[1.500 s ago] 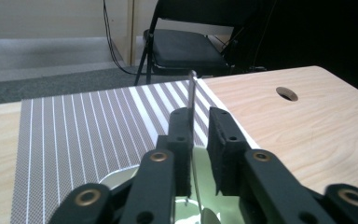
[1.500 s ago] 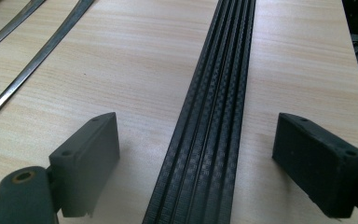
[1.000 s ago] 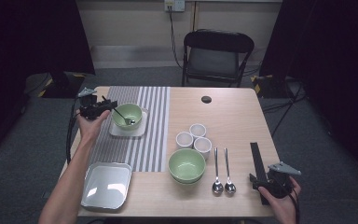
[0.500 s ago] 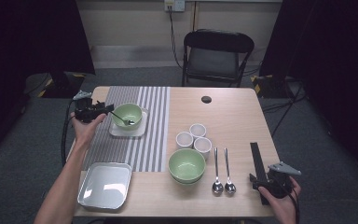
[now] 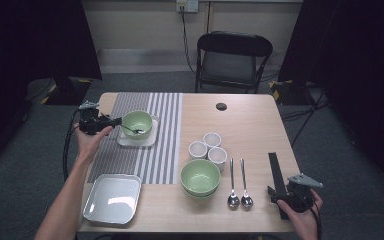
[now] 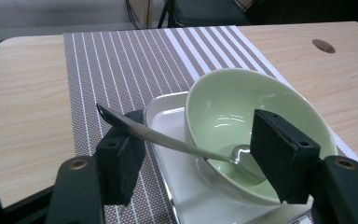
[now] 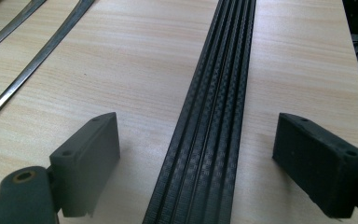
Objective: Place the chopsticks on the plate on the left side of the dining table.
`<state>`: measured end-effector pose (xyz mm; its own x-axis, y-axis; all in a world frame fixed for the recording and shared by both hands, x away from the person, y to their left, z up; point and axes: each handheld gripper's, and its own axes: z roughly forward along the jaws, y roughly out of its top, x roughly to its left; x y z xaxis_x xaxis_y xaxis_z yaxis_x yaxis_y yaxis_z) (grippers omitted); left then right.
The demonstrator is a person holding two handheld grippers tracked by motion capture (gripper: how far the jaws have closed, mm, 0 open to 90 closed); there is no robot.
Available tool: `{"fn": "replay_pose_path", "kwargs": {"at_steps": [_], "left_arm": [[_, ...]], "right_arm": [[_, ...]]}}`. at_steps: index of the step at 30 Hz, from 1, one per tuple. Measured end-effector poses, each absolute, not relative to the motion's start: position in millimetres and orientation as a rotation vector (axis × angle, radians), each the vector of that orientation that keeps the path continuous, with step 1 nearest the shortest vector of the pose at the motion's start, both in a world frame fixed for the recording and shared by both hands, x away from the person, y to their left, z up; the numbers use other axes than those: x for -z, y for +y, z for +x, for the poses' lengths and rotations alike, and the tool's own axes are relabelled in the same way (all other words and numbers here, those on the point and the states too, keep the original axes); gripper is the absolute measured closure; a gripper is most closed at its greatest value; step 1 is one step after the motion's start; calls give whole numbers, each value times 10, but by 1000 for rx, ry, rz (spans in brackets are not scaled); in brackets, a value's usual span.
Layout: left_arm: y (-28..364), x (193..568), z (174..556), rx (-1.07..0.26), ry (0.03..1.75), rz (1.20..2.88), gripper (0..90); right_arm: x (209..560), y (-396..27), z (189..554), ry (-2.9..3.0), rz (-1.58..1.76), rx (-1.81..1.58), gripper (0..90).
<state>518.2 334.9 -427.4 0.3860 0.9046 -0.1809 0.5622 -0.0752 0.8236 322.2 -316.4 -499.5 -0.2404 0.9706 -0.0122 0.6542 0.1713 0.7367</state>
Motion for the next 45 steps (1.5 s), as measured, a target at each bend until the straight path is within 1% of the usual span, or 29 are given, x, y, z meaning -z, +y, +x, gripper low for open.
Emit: {"fn": "replay_pose_path", "kwargs": {"at_steps": [7, 8, 11, 13, 15, 17, 19, 23, 25, 28, 30, 33, 35, 37, 38, 40, 43, 45], "left_arm": [[3383, 4301, 5177, -493, 1305, 1752, 360], [3395, 4321, 5162, -517, 1306, 1744, 363], [3451, 4411, 5152, -476, 1330, 1736, 372], [3459, 4432, 5152, -484, 1340, 1755, 383], [3467, 4418, 5148, -488, 1332, 1751, 383], [3458, 4387, 5143, -514, 1324, 1741, 412], [3453, 4369, 5146, -518, 1321, 1736, 414], [3421, 4388, 5133, -503, 1306, 1778, 414], [3405, 4381, 5113, -527, 1300, 1814, 408], [3401, 4351, 5083, -519, 1301, 1831, 379], [3395, 4316, 5048, -547, 1286, 1853, 374], [3405, 4273, 5006, -540, 1271, 1860, 356], [3408, 4256, 4986, -522, 1267, 1862, 324], [3396, 4242, 4955, -496, 1259, 1858, 273], [3383, 4240, 4914, -501, 1251, 1844, 252], [3365, 4232, 4845, -523, 1229, 1835, 240], [3347, 4218, 4785, -522, 1197, 1898, 193], [3343, 4204, 4745, -558, 1195, 1946, 156]], "right_arm": [[4994, -3164, 3222, 1965, 1529, -852, 138], [4994, -3164, 3223, 1965, 1529, -852, 138], [4995, -3164, 3223, 1965, 1528, -852, 138], [4994, -3164, 3222, 1965, 1529, -852, 138], [4994, -3163, 3223, 1964, 1530, -852, 137], [4994, -3164, 3223, 1965, 1528, -852, 138], [4994, -3163, 3223, 1965, 1529, -852, 138], [4994, -3164, 3223, 1965, 1529, -852, 137], [4994, -3164, 3222, 1965, 1529, -852, 138], [4994, -3164, 3223, 1965, 1528, -852, 137], [4994, -3164, 3223, 1965, 1529, -852, 138], [4994, -3164, 3223, 1965, 1529, -852, 138], [4994, -3164, 3223, 1965, 1529, -852, 138], [4995, -3164, 3223, 1965, 1529, -852, 138], [4995, -3164, 3223, 1965, 1528, -852, 138], [4995, -3164, 3223, 1965, 1529, -853, 138], [4994, -3165, 3223, 1965, 1528, -853, 138], [4995, -3165, 3223, 1965, 1528, -853, 138]]}}
